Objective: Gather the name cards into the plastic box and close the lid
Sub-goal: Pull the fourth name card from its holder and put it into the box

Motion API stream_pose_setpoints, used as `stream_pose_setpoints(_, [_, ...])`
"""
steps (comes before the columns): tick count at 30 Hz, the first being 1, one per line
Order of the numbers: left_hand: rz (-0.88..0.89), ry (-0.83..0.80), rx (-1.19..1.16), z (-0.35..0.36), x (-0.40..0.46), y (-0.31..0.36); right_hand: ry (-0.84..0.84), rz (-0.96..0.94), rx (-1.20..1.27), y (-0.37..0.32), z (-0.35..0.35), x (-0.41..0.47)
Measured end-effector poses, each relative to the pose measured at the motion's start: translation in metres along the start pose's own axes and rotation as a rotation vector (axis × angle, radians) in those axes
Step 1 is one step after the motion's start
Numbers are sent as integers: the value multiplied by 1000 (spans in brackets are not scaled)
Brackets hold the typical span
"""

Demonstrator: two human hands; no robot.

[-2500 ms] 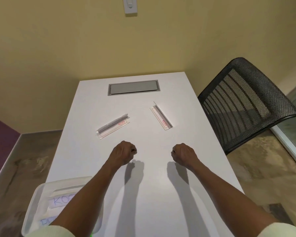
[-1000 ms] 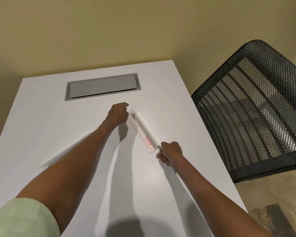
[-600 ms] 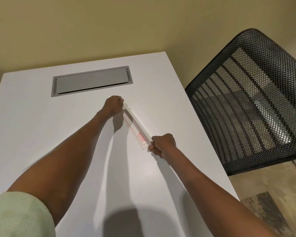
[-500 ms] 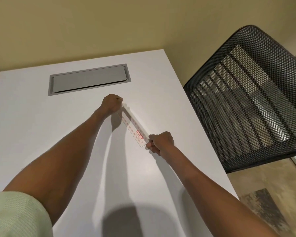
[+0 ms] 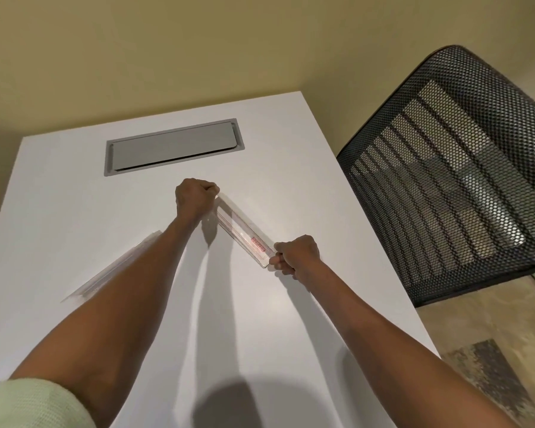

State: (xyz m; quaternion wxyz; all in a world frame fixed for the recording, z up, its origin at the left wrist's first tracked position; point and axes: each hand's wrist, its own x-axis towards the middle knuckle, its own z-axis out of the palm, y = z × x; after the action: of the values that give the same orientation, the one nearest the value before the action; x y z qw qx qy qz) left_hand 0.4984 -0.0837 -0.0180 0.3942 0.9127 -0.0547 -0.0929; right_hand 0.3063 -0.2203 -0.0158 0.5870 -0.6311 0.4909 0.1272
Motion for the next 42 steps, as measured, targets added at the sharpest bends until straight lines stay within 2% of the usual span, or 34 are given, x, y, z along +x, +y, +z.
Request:
stream_pose_setpoints(7, [-171,129,-255,-14,-39,-15,110,-46,-96,-3,-13,-4])
stream_pose_setpoints(11, [-264,133,-412,-15,-64,-28,208,-146,-100,1,-20,-3])
stream_pose_setpoints(14, [-283,130,-440,-12,-79,-37,262,-230,-55,9,-24,-4])
stream_pose_setpoints(20, [-268,113,-266,-3,-115,-56,316,-360,-49,40,-31,3])
stream_pose_setpoints(31, [-197,139,74,13,-168,-75,377,-431,-125,78,-33,7])
stream_pose_setpoints(42, [-58,114,325,18,-174,-85,394,-460,-257,94,-33,16])
